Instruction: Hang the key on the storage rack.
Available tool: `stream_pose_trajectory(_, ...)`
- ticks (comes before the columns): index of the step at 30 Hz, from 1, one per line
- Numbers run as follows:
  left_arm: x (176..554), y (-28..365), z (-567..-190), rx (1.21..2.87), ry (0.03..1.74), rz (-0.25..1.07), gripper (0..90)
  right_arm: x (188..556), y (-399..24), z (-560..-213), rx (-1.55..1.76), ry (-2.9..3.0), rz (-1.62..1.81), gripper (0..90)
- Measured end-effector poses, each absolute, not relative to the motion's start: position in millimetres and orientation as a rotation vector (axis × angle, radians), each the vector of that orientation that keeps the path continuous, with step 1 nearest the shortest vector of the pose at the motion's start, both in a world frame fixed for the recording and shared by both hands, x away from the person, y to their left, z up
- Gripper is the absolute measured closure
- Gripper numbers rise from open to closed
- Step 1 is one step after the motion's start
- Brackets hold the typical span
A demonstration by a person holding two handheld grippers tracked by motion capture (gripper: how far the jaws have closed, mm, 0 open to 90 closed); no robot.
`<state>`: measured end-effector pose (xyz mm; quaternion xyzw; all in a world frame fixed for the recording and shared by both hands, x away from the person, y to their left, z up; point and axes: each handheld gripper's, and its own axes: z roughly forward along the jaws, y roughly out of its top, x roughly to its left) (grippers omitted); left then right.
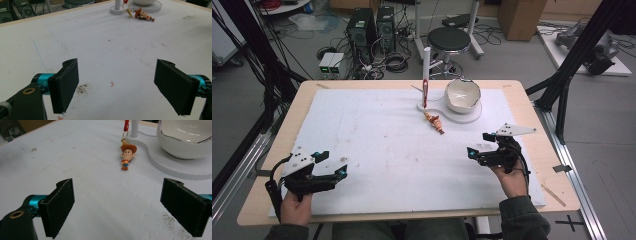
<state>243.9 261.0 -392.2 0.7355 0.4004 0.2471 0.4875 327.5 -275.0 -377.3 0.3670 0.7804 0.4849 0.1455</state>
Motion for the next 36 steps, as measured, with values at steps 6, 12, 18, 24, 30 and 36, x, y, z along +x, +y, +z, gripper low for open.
stream_pose_trajectory(6,243.3,260.7,-392.9,1.796,0.973,0.598,20.5,323.4,-281.0,-377.5,1.062,2.235,1.393,11.2)
stream_pose_trajectory(12,243.4,260.3,-393.8,1.798,0.974,0.594,20.4,318.0,-288.7,-381.3,1.073,2.224,1.391,11.2)
stream_pose_trajectory(18,243.3,260.3,-395.1,1.806,0.972,0.589,20.5,312.1,-294.6,-388.4,1.090,2.228,1.381,11.2)
stream_pose_trajectory(24,243.9,260.0,-396.4,1.815,0.968,0.581,20.5,306.7,-299.4,-393.4,1.111,2.223,1.397,11.2)
stream_pose_trajectory(30,243.9,260.6,-398.0,1.818,0.970,0.569,20.4,303.8,-300.7,-395.9,1.113,2.214,1.399,11.2)
stream_pose_trajectory(36,244.7,260.3,-401.0,1.825,0.981,0.559,20.5,304.1,-301.7,-400.7,1.115,2.200,1.381,11.2)
